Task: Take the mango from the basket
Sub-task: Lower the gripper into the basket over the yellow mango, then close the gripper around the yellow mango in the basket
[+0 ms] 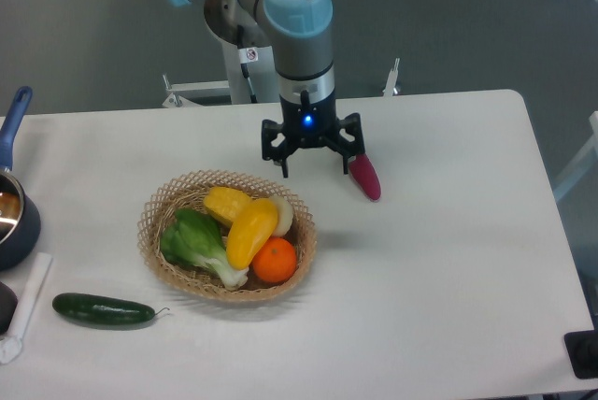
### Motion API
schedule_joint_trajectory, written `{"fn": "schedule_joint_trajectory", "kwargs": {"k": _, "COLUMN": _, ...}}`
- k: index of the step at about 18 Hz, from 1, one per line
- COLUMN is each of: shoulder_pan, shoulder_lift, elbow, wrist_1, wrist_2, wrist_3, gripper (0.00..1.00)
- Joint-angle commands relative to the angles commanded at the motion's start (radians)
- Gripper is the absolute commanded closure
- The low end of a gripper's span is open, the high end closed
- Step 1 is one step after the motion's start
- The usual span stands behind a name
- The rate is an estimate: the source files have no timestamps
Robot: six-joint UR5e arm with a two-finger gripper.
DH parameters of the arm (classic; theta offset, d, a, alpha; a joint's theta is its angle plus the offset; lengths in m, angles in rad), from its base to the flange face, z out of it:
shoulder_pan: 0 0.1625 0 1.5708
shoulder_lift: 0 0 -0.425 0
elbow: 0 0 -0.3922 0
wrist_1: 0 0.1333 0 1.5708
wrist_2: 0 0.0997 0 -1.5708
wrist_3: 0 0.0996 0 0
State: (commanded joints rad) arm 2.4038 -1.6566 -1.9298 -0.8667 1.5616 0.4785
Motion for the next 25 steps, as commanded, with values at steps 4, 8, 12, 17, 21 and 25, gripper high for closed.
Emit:
{"fn": "schedule_joint_trajectory", "kwargs": {"k": 4, "shoulder_pan": -0.032, "shoulder_lift": -0.021, "elbow": 0.022, "wrist_1": -0.005, "wrist_2": 0.002, "wrist_3": 0.0, "gripper": 0.0}}
{"fn": "schedule_joint_trajectory", "kwargs": {"k": 8, "shoulder_pan": -0.067, "shoulder_lift": -0.058, "elbow": 0.045, "wrist_1": -0.005, "wrist_2": -0.008, "wrist_3": 0.067, "gripper": 0.0}}
{"fn": "schedule_joint_trajectory", "kwargs": {"k": 12, "shoulder_pan": -0.089, "shoulder_lift": -0.087, "elbow": 0.046, "wrist_1": -0.018, "wrist_2": -0.011, "wrist_3": 0.205, "gripper": 0.0}}
{"fn": "schedule_joint_trajectory", "kwargs": {"k": 17, "shoulder_pan": -0.103, "shoulder_lift": -0.101, "elbow": 0.012, "wrist_1": -0.017, "wrist_2": -0.032, "wrist_3": 0.212, "gripper": 0.0}}
{"fn": "schedule_joint_trajectory", "kwargs": {"k": 21, "shoulder_pan": -0.118, "shoulder_lift": -0.124, "elbow": 0.014, "wrist_1": -0.011, "wrist_2": -0.029, "wrist_3": 0.206, "gripper": 0.0}}
{"fn": "schedule_joint_trajectory", "kwargs": {"k": 25, "shoulder_pan": -0.117, "shoulder_lift": -0.156, "elbow": 0.031, "wrist_1": -0.006, "wrist_2": -0.025, "wrist_3": 0.213, "gripper": 0.0}}
